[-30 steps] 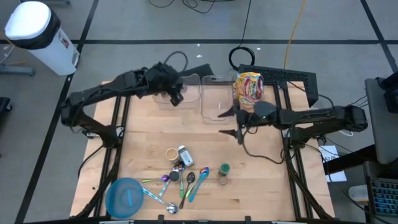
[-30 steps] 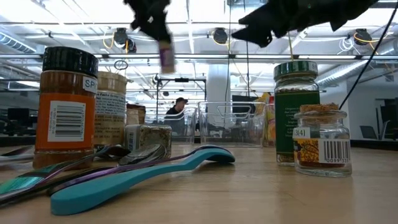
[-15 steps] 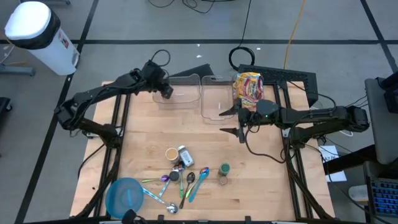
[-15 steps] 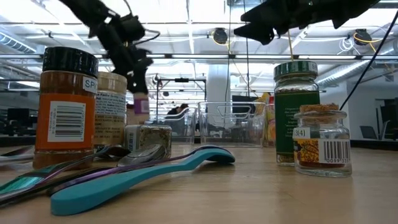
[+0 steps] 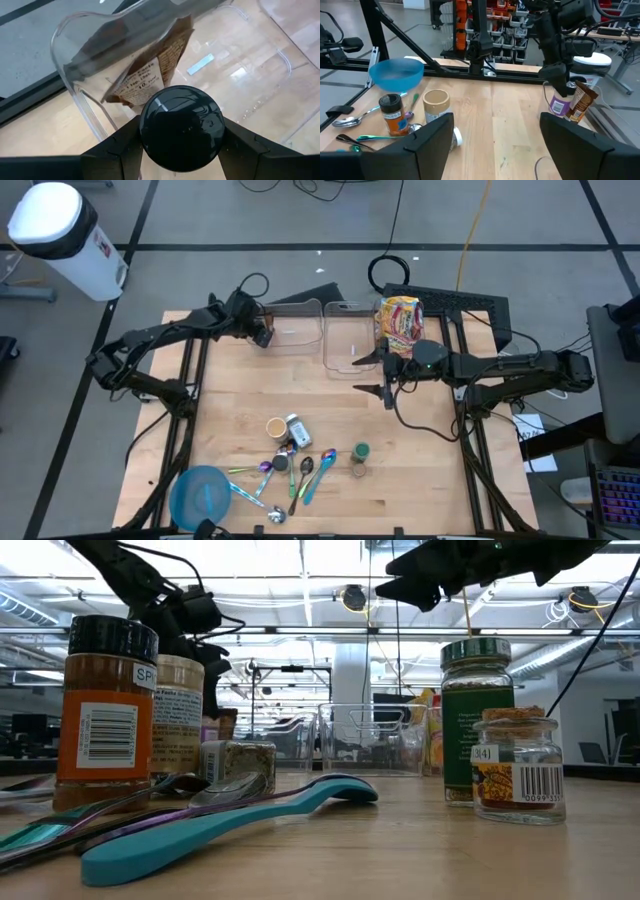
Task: Pick & Place Food Item
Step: Put the purple seasoning into the left transparent bin, then put the green seasoning bottle into the left transparent bin
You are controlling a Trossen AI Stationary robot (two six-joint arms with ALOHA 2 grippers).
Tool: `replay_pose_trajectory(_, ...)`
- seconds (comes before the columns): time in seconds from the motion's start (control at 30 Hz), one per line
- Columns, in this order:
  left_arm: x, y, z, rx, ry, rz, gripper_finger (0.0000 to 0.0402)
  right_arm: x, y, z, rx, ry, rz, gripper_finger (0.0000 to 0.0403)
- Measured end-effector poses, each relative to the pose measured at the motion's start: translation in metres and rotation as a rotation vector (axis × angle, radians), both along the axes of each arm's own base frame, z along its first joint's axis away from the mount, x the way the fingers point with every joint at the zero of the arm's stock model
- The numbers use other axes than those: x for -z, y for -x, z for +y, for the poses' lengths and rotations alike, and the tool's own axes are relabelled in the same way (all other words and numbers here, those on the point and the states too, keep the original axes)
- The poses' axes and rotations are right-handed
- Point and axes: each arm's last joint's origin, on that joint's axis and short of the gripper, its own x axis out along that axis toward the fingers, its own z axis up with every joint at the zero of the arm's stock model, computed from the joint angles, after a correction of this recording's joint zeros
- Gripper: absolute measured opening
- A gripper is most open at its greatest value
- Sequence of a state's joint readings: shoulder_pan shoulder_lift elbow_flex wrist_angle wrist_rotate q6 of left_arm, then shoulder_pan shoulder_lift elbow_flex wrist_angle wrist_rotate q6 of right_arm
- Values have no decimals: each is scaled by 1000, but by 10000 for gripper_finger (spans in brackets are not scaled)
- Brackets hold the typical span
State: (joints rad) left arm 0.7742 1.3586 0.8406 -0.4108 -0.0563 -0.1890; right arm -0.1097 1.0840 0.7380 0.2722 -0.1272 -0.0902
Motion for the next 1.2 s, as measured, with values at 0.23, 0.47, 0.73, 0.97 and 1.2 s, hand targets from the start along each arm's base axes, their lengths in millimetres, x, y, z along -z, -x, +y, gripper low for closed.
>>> replay_pose_trajectory(0.23, 1, -2, -3, -8, -26, 28, 230, 0, 0, 0, 0, 0, -2, 284)
replay_pose_trajectory(0.47, 1, -5, -6, -15, -57, 50, 355, 0, 0, 0, 0, 1, -3, 283)
replay_pose_trajectory(0.73, -7, -9, -5, 3, -68, 23, 391, 0, 0, 0, 0, 3, -3, 283)
replay_pose_trajectory(0.97, -52, -10, -6, 52, -107, -106, 375, 0, 0, 0, 0, 2, 2, 283)
replay_pose_trajectory(1.2, -107, 7, -32, 201, -132, -290, 375, 2, 0, 0, -4, -3, 25, 283)
